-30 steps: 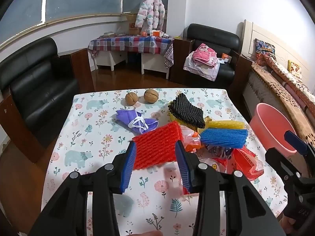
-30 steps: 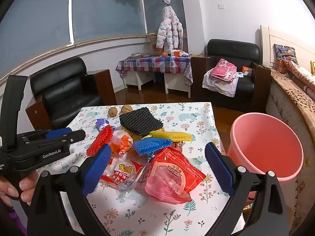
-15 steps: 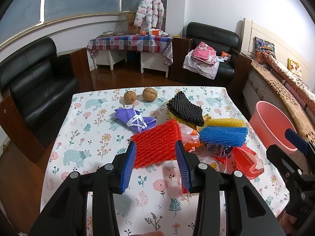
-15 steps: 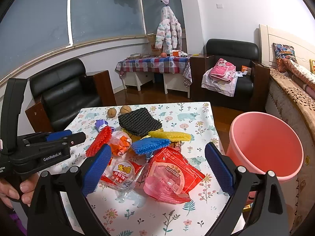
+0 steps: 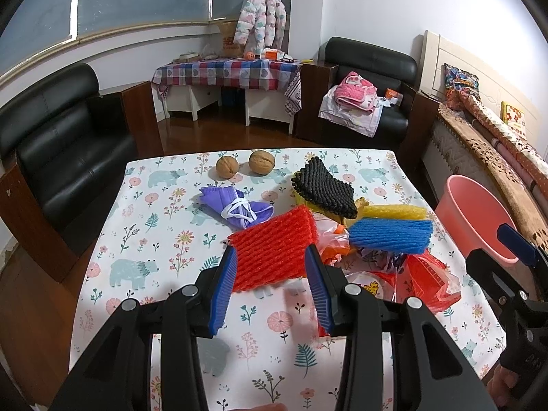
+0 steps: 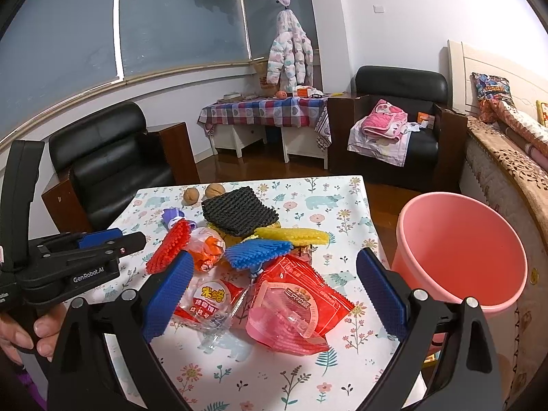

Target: Collect trash

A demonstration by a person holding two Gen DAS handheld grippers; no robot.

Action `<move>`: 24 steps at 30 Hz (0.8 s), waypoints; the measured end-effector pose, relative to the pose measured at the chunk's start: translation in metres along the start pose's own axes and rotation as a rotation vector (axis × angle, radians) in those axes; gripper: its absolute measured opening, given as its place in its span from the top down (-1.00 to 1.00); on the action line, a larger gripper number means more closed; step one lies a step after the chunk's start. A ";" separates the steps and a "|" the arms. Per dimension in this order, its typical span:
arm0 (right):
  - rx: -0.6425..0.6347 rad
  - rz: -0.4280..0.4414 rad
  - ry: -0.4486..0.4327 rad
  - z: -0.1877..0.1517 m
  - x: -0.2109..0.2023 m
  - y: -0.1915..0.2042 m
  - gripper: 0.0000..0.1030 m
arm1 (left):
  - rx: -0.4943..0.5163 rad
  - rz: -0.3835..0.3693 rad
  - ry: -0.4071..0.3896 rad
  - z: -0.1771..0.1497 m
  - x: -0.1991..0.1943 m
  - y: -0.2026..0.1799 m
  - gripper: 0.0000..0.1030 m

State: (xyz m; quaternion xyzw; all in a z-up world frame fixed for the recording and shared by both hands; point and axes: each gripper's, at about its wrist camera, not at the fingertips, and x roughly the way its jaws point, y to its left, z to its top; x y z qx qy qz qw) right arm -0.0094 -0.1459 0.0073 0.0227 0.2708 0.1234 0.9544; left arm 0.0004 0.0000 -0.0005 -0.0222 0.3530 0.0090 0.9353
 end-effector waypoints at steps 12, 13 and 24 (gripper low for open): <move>0.003 -0.003 -0.001 0.001 0.001 -0.001 -0.87 | 0.001 0.001 0.002 0.000 0.000 0.000 0.21; 0.002 -0.003 -0.001 0.001 0.000 -0.001 -0.87 | 0.001 0.001 0.003 0.000 0.000 0.000 0.21; 0.007 -0.008 0.002 0.001 0.001 -0.003 -0.87 | 0.001 0.000 0.006 0.000 0.000 0.000 0.20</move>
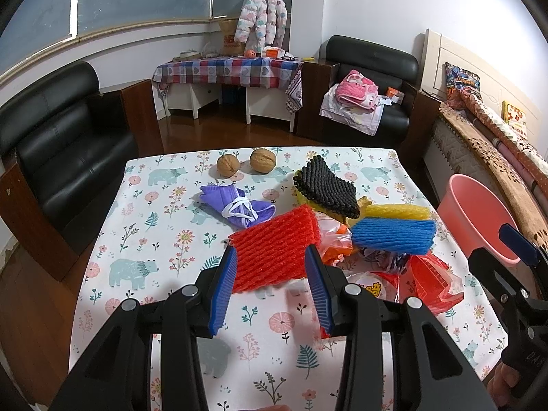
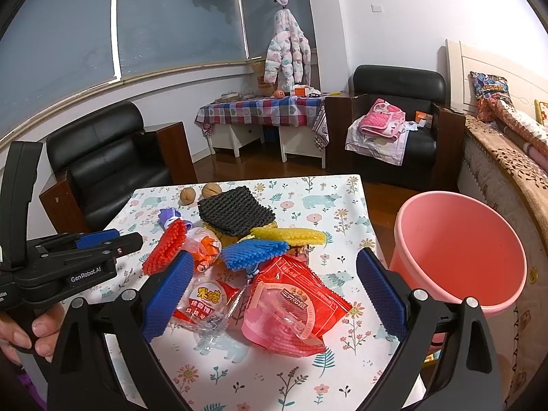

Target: Collect trash

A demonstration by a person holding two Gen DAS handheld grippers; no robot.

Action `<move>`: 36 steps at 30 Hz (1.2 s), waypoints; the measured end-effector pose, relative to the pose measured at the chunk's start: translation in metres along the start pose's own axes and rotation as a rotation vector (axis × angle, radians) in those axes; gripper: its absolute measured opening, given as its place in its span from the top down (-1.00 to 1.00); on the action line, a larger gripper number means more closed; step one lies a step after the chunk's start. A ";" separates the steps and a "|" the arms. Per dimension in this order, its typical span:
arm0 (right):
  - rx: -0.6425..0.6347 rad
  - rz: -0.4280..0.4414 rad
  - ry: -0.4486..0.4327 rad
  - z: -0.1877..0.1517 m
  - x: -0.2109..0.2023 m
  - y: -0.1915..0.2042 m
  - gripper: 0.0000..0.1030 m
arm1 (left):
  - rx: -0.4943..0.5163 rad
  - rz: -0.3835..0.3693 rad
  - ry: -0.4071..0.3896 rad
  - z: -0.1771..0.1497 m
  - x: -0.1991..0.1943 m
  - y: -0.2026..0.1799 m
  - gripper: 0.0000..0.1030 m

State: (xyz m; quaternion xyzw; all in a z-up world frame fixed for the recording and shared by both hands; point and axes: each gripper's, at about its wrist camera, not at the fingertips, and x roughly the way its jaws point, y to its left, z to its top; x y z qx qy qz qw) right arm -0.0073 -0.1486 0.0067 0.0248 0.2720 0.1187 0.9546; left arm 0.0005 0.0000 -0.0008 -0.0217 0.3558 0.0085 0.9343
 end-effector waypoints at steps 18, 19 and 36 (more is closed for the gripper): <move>0.028 -0.022 0.013 -0.002 0.006 -0.008 -0.87 | 0.002 -0.018 -0.001 -0.018 0.007 0.003 0.20; 0.031 -0.024 0.014 -0.003 0.007 -0.009 -0.87 | 0.001 -0.024 0.001 -0.014 0.015 0.007 0.21; 0.036 -0.028 0.021 -0.006 0.009 -0.015 -0.87 | -0.006 -0.171 0.040 -0.012 0.010 0.003 0.20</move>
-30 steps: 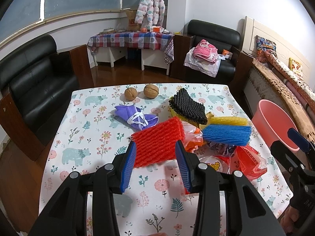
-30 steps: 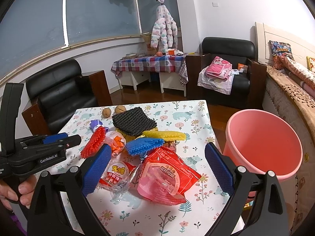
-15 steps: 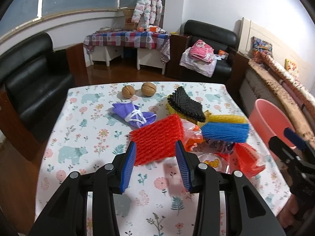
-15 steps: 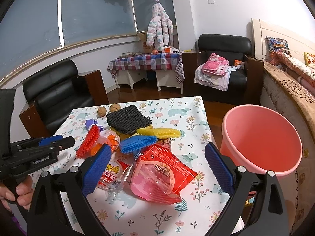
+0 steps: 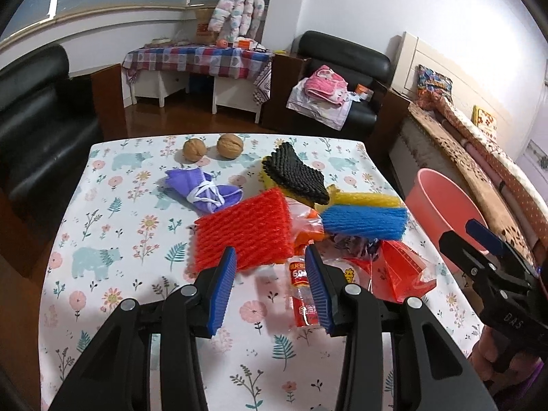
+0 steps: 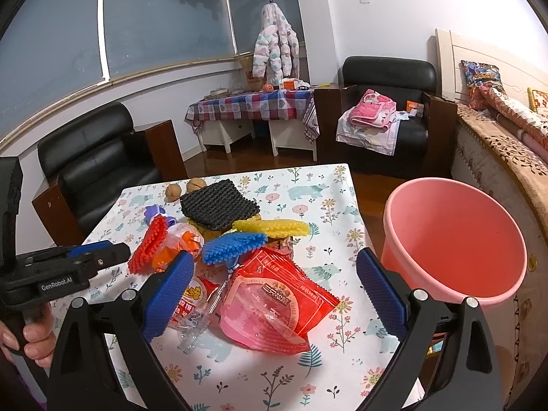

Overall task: Collect trash
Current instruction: 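Lower the left tool onto the black mesh pad and close it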

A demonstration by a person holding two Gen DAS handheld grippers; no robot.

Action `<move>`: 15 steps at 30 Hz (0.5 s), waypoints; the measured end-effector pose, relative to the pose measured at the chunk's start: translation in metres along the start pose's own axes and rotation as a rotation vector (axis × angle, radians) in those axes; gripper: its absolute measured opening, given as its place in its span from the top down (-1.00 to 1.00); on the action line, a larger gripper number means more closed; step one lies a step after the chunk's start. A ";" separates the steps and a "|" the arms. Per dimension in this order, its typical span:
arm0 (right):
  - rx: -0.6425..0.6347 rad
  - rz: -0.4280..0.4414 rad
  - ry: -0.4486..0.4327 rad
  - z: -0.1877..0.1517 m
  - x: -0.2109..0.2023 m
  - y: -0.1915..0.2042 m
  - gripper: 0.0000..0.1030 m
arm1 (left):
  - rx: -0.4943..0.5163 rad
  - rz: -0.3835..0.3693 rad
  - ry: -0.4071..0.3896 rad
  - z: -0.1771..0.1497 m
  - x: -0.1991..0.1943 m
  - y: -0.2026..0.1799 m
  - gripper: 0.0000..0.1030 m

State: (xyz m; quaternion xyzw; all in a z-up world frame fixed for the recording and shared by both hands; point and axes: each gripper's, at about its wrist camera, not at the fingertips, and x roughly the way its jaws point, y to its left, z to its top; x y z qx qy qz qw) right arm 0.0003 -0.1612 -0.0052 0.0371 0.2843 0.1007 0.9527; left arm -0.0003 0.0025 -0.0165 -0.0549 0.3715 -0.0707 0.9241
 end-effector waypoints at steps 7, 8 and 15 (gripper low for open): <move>0.006 0.002 0.005 -0.001 0.002 0.000 -0.87 | 0.000 0.001 0.020 0.008 0.006 0.002 0.20; 0.008 0.003 0.007 -0.001 0.002 0.000 -0.87 | -0.004 0.000 0.017 0.011 0.005 0.003 0.20; 0.010 0.007 0.020 -0.001 0.009 -0.002 -0.87 | -0.021 -0.005 0.016 0.029 0.013 0.008 0.20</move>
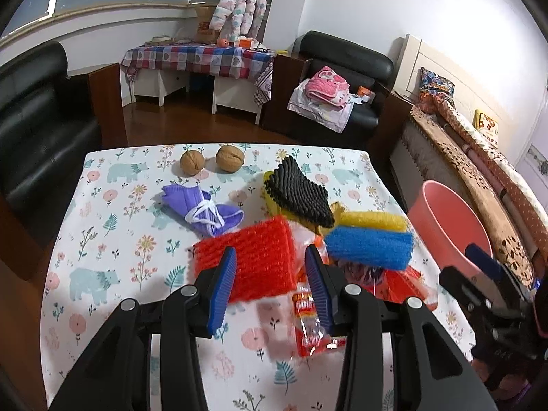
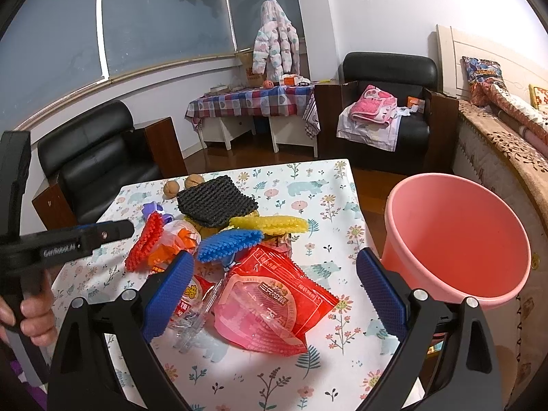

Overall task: Collect trash
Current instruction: 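Lower the left tool onto the black mesh pad and close it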

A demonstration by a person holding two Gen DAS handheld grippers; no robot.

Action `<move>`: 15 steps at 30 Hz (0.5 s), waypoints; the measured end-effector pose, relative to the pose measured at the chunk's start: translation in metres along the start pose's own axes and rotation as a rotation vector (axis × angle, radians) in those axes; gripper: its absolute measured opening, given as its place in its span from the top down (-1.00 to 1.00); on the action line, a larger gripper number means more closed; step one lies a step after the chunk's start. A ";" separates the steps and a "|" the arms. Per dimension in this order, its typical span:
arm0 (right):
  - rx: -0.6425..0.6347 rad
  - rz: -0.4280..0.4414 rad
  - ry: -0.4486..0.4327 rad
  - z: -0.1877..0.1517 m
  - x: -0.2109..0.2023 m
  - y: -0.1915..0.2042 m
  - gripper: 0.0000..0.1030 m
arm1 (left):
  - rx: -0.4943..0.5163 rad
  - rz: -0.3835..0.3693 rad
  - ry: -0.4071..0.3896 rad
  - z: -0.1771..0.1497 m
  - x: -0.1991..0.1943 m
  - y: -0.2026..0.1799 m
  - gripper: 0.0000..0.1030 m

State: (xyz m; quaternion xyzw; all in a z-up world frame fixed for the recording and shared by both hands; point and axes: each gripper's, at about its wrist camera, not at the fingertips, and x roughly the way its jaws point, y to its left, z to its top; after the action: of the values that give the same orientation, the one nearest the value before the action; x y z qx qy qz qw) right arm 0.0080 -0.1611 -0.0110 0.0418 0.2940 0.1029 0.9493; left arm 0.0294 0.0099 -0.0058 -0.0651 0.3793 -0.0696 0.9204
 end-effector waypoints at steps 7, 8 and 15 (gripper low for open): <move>0.016 0.015 0.009 0.007 0.007 -0.005 -0.87 | -0.029 -0.023 0.019 0.024 0.021 0.004 0.20; 0.019 0.019 0.010 0.009 0.008 -0.006 -0.87 | -0.032 -0.027 0.022 0.028 0.024 0.005 0.20; 0.054 0.051 0.044 0.025 0.022 -0.017 -0.87 | -0.076 -0.053 0.062 0.058 0.058 0.012 0.21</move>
State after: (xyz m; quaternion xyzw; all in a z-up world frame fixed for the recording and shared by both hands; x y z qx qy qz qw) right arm 0.0430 -0.1731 -0.0053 0.0726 0.3166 0.1200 0.9381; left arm 0.1125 0.0155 -0.0070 -0.1078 0.4081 -0.0812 0.9029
